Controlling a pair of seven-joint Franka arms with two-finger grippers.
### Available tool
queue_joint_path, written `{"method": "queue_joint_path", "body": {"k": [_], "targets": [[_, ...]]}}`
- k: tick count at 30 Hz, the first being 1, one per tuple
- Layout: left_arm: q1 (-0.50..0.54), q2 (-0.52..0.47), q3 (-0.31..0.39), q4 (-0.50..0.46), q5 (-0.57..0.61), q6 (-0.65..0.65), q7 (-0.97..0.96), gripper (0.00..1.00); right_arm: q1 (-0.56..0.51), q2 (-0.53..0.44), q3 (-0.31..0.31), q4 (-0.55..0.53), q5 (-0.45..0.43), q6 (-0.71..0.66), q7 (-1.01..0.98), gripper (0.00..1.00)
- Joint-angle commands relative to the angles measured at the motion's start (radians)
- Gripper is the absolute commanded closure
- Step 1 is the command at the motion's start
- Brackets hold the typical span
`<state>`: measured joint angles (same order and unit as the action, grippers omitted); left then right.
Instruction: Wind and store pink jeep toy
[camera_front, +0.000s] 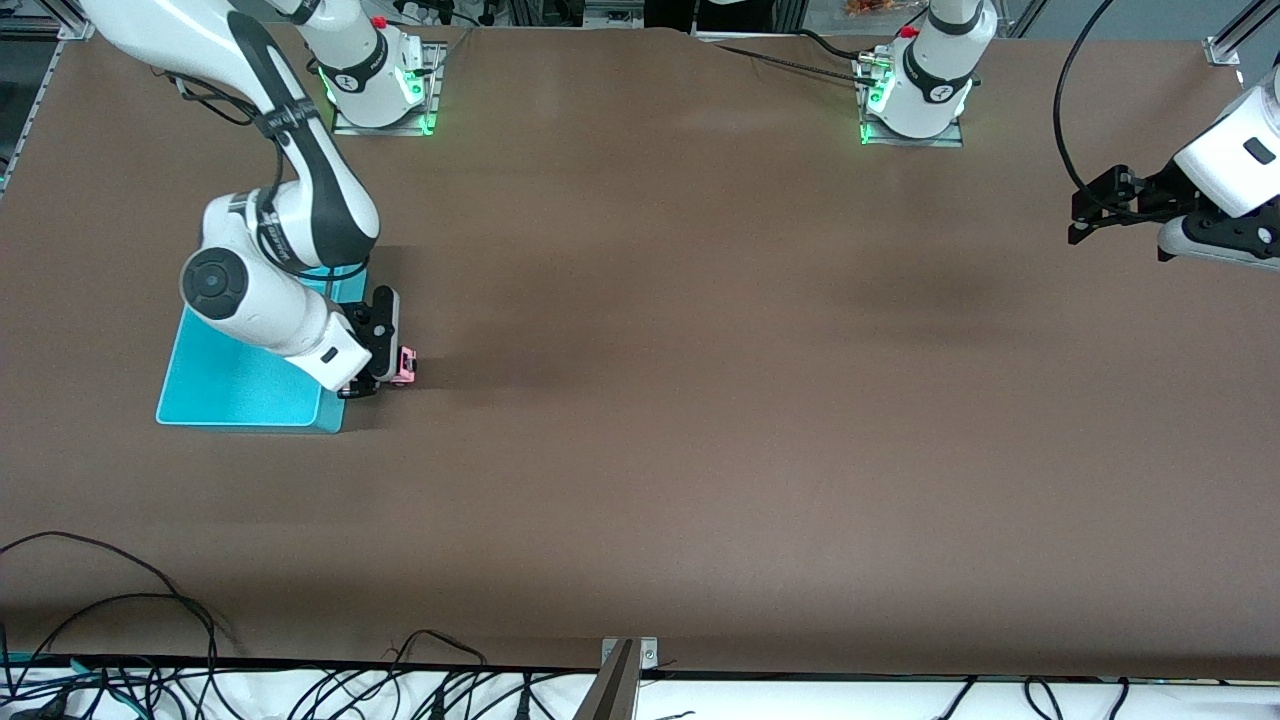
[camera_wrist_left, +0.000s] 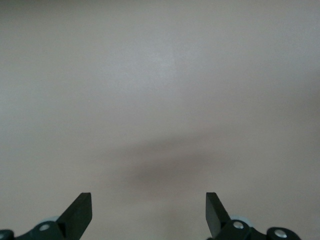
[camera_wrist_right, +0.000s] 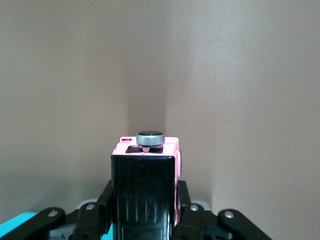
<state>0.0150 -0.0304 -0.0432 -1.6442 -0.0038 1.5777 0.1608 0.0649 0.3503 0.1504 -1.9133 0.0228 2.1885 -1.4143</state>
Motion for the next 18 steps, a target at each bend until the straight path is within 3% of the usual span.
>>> {"method": "queue_joint_path", "body": {"k": [1, 11, 18], "targets": [[0.002, 0.015, -0.010, 0.035, -0.002, -0.024, -0.012, 0.00, -0.011, -0.054, 0.001, 0.088, 0.017, -0.196, 0.020, 0.88], [0.002, 0.014, -0.014, 0.034, 0.001, -0.024, -0.012, 0.00, -0.014, -0.192, -0.124, 0.073, 0.019, -0.404, -0.003, 0.88], [0.002, 0.014, -0.014, 0.034, 0.001, -0.024, -0.012, 0.00, -0.014, -0.205, -0.209, 0.004, 0.019, -0.397, -0.132, 0.88]]}}
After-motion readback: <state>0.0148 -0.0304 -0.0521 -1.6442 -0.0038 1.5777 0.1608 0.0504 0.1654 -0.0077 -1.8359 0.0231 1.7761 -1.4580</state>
